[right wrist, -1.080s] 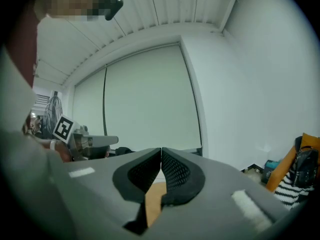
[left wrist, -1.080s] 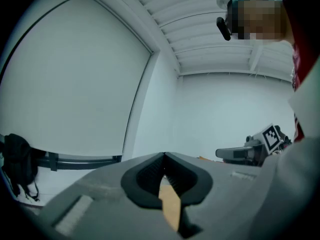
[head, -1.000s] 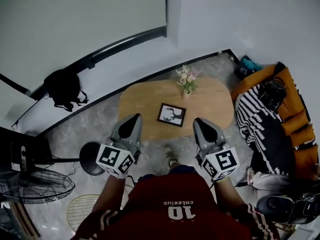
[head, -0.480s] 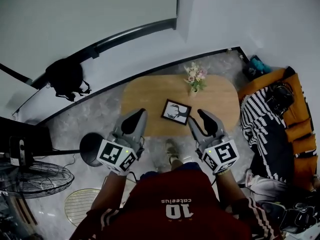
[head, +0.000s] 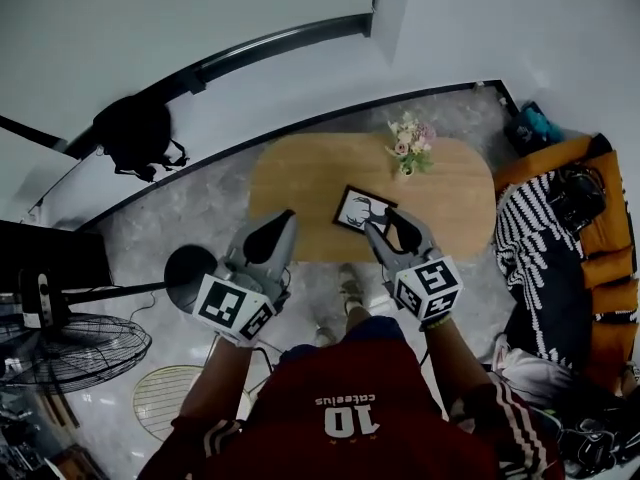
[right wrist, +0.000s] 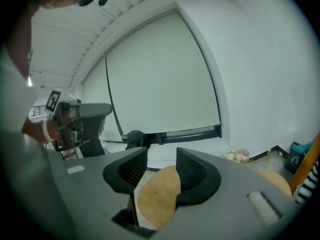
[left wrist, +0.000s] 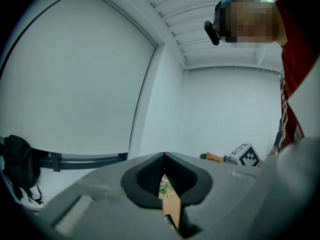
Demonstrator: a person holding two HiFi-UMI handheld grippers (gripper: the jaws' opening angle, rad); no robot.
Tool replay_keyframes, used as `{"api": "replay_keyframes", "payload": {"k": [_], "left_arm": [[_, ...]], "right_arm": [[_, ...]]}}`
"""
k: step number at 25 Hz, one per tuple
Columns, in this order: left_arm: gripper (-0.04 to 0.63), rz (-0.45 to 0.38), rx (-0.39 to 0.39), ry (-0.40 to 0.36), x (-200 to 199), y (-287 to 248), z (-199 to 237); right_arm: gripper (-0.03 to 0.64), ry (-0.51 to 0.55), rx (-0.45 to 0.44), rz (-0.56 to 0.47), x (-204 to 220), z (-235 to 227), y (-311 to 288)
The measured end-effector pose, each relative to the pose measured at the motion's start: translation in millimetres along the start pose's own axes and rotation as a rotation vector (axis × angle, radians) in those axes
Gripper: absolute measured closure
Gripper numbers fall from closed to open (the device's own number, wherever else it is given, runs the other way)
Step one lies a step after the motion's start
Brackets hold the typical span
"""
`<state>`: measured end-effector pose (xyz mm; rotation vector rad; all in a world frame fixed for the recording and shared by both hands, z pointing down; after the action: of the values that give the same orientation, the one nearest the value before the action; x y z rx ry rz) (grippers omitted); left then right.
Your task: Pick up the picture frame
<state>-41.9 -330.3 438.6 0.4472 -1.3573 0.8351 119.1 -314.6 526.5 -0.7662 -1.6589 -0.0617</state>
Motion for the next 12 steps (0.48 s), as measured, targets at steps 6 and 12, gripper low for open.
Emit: {"api": "replay_keyframes", "payload": {"k": [6, 12], "left_arm": [[0.595, 0.049, 0.002, -0.024, 16.5, -27.7, 16.6], [0.595, 0.092, -0.019, -0.029, 34.4, -44.1, 47.8]], "right_arm": [[0.448, -0.055, 0.001, 0.096, 41.1, -34.4, -50.7], [0.446, -0.093, 0.021, 0.231, 107.5, -63.0, -112.2]]}}
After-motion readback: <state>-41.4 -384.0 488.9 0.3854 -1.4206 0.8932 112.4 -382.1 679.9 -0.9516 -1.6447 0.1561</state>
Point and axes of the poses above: the fingertips, and each gripper's own axes: y backward along the fingers, z to its left, x out of its underside, the point moved 2 cm from there along y, backward along the fingers, and after that the axes turned 3 degrees about z, right-handed, at the moved point
